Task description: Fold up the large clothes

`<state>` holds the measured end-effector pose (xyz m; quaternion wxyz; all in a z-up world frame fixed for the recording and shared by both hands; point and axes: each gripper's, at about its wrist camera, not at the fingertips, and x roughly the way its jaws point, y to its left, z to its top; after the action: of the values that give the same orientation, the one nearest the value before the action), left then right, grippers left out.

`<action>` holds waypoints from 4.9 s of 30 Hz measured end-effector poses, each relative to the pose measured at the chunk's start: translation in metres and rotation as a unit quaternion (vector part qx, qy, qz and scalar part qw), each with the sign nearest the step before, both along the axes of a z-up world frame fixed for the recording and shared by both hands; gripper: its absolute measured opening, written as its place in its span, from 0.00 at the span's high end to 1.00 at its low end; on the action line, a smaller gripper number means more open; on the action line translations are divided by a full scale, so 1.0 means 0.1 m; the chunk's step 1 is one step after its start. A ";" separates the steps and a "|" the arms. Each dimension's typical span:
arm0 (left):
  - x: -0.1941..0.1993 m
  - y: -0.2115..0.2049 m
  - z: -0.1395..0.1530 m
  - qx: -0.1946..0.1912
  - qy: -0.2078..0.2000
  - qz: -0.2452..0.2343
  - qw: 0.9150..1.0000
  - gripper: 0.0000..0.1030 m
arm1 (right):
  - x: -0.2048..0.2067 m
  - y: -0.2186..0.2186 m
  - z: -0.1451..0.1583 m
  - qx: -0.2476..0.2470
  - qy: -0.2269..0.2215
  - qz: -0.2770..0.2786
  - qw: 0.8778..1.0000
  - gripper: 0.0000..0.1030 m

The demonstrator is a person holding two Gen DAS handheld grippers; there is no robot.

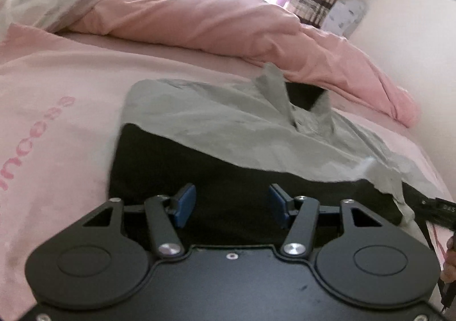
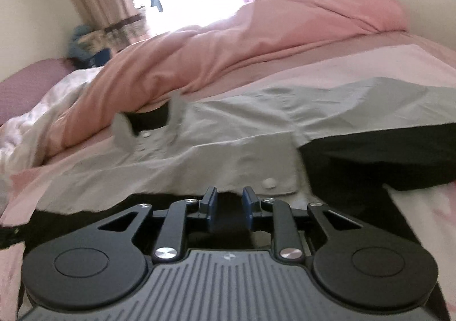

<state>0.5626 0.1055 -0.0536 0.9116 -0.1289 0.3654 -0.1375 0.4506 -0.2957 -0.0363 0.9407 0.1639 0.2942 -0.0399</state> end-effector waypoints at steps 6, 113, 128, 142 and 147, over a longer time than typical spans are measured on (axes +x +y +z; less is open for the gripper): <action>0.05 -0.16 -0.33 0.040 0.019 -0.011 0.999 0.41 | 0.02 0.01 -0.28 0.017 0.035 0.013 0.999 0.74; -0.30 0.05 0.07 -0.074 0.027 0.041 0.996 0.34 | -0.09 0.92 0.16 0.089 -0.022 0.228 0.969 0.41; -0.07 -0.41 -0.30 -0.148 0.097 -0.011 0.984 0.44 | -0.81 -0.82 0.06 0.109 -0.022 0.005 0.994 0.38; 0.08 -0.29 -0.02 -0.029 0.007 -0.005 1.000 0.93 | -0.45 -1.26 -0.31 0.200 -0.011 -0.060 0.978 0.38; 0.11 -0.29 -0.34 0.002 0.025 0.006 1.000 0.89 | -0.52 -1.08 -0.19 0.130 -0.030 -0.086 0.987 0.39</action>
<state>0.5739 0.0763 -0.0871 0.9030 -0.1331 0.3879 -0.1281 0.3982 -0.4038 -0.0553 0.9127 0.3108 0.2538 -0.0770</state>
